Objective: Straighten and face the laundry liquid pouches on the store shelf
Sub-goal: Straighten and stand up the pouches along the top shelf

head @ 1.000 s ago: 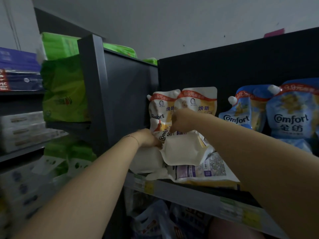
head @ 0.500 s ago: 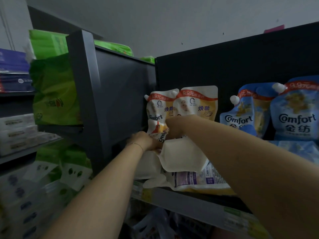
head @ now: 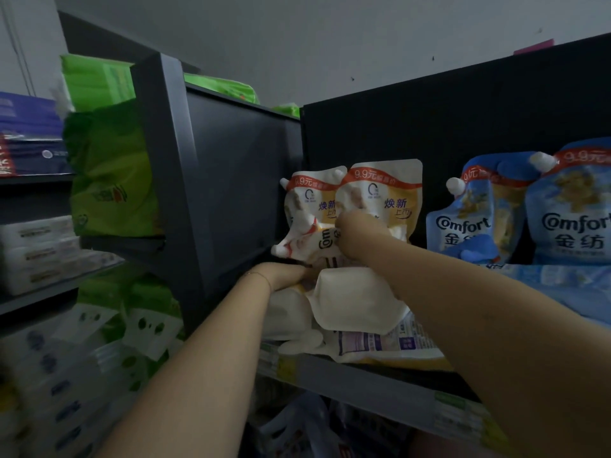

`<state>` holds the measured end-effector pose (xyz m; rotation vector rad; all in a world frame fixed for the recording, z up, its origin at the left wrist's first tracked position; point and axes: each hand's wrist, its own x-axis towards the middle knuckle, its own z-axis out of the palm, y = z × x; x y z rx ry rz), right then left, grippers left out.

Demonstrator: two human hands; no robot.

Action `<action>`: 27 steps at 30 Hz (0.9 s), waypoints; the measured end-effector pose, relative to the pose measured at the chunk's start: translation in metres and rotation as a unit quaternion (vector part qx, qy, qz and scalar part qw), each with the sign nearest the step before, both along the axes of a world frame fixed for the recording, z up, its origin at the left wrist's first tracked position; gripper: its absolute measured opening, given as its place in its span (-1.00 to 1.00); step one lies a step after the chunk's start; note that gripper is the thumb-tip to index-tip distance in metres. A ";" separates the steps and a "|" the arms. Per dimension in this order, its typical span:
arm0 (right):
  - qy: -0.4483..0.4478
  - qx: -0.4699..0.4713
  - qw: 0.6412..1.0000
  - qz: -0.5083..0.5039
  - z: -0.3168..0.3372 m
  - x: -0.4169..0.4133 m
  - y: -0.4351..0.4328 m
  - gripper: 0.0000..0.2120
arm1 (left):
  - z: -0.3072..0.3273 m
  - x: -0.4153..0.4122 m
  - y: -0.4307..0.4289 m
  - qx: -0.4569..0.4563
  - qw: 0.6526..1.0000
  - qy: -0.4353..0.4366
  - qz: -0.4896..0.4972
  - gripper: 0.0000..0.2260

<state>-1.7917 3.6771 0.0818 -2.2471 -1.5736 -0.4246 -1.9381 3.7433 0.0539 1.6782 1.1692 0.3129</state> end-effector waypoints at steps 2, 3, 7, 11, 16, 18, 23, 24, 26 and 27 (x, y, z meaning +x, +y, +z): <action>0.016 0.043 0.999 -0.024 0.003 -0.001 -0.008 -0.82 | -0.002 0.001 -0.006 -0.010 1.000 -0.001 0.011 -0.72; 0.011 0.061 0.997 -0.041 0.004 -0.001 -0.011 -0.80 | -0.003 0.000 -0.007 0.003 1.000 0.010 0.006 -0.69; 0.000 0.115 0.990 -0.082 0.006 -0.001 -0.019 -0.69 | -0.005 -0.001 -0.004 0.012 1.000 0.010 -0.007 -0.49; 0.020 0.123 0.988 -0.086 0.009 -0.001 -0.025 -0.76 | -0.003 -0.009 0.014 0.024 0.998 -0.043 0.046 -0.46; 0.071 0.082 0.992 -0.062 0.017 -0.006 -0.025 -0.54 | 0.014 -0.022 0.025 -0.018 0.997 -0.062 0.048 -0.77; 0.101 0.058 0.992 -0.048 0.017 -0.009 -0.024 -0.31 | 0.015 -0.026 0.021 -0.044 0.996 -0.067 0.038 -0.81; 0.090 -0.050 0.994 -0.034 0.023 -0.006 -0.020 -0.67 | 0.005 -0.030 0.020 -0.079 0.990 -0.108 0.036 -0.83; 0.095 -0.076 0.992 -0.028 0.025 -0.006 -0.019 -0.66 | 0.005 -0.028 0.020 -0.080 0.990 -0.110 0.035 -0.84; 0.096 -0.105 0.990 -0.019 0.026 -0.004 -0.015 -0.66 | 0.005 -0.025 0.020 -0.074 0.991 -0.109 0.030 -0.85; 0.087 -0.112 0.990 -0.016 0.027 -0.002 -0.014 -0.67 | 0.005 -0.023 0.020 -0.065 0.993 -0.100 0.022 -0.86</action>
